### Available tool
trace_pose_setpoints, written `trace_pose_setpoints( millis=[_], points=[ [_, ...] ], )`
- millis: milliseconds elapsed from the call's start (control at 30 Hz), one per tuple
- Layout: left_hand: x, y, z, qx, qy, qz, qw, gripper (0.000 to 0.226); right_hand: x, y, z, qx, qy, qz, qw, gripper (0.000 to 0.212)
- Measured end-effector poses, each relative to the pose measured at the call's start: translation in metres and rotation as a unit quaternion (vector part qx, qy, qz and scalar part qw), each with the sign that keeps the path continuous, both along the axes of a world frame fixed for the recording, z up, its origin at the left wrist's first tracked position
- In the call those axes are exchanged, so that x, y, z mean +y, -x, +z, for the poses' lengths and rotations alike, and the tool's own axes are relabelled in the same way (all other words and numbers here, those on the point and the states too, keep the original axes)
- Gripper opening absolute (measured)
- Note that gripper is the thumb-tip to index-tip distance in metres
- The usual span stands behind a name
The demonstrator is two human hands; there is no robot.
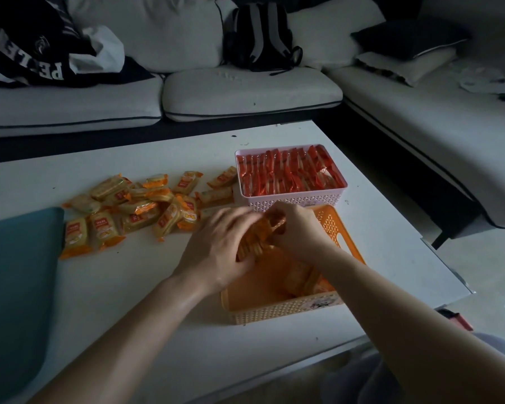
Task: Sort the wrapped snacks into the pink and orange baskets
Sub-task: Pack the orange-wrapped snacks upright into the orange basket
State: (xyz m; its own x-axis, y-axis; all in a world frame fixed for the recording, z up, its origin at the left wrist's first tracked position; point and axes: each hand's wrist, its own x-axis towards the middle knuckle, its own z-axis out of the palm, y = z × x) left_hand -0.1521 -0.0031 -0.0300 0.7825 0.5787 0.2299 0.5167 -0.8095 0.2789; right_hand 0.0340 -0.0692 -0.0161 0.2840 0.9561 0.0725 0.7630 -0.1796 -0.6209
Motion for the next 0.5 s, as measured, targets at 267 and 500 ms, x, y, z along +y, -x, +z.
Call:
trace_pose_setpoints(
  millis=[267, 500],
  points=[
    [-0.003, -0.006, -0.006, 0.054, 0.037, -0.042, 0.997, 0.067, -0.009, -0.032, 0.003, -0.125, 0.074, -0.006, 0.989, 0.034],
    [-0.002, -0.006, -0.005, 0.079, 0.054, -0.044, 0.994, 0.065, -0.026, -0.041, 0.009, -0.25, 0.189, 0.098, 0.944, 0.058]
  ],
)
